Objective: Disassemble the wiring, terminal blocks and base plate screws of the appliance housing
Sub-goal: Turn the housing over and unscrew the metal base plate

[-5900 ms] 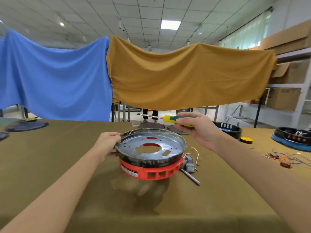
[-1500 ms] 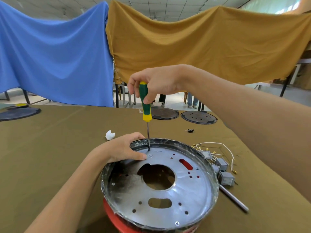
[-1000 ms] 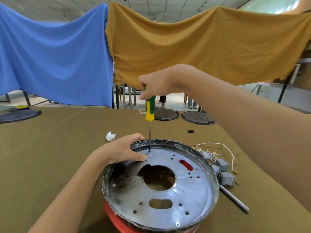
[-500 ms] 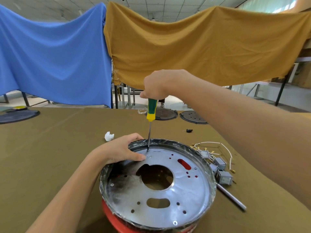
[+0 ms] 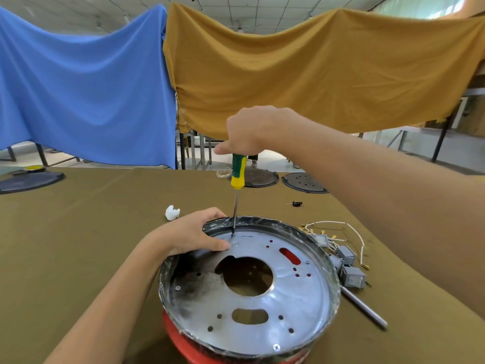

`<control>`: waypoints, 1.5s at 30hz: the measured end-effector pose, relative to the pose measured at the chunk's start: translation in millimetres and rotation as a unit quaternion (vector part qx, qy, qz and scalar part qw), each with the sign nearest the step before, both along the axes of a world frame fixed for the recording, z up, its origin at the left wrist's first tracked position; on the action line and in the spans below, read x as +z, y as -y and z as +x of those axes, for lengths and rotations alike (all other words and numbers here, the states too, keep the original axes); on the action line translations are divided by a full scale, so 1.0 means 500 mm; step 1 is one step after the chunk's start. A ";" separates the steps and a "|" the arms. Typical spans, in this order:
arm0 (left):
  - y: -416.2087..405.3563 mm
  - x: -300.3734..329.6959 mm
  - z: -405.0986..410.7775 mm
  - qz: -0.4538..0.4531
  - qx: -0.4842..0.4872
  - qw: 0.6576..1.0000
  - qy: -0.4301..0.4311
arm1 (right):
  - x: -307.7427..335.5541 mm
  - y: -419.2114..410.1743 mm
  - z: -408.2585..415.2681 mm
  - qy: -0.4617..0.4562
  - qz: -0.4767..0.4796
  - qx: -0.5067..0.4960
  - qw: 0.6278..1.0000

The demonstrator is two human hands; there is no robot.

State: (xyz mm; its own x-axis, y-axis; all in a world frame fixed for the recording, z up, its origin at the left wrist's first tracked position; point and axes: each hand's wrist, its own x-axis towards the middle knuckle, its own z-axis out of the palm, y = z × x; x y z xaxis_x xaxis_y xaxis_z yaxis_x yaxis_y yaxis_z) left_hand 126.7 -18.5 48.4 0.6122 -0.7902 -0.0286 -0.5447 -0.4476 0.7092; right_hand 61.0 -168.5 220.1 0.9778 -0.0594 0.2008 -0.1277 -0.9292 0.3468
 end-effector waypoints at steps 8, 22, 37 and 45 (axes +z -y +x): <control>-0.002 -0.002 0.002 -0.005 -0.007 1.000 -0.006 | 0.032 0.009 -0.016 -0.133 0.341 0.112 0.924; -0.002 0.001 0.002 0.004 -0.006 1.000 0.002 | 0.041 -0.006 -0.024 -0.142 0.233 0.102 0.957; -0.002 0.004 -0.001 0.014 -0.005 1.000 0.012 | 0.037 0.001 -0.030 -0.148 0.302 0.110 0.935; -0.002 0.006 -0.004 0.020 0.001 0.999 0.027 | 0.026 -0.016 -0.024 -0.078 0.070 -0.063 0.992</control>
State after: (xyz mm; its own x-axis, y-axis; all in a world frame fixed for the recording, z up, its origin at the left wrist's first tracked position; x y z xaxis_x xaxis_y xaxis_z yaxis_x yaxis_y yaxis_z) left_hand 124.7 -17.3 51.2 0.6149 -0.7881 -0.0273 -0.5806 -0.4758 0.6607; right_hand 48.9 -160.7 233.0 0.9792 -0.2007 0.0290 -0.2017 -0.9498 0.2392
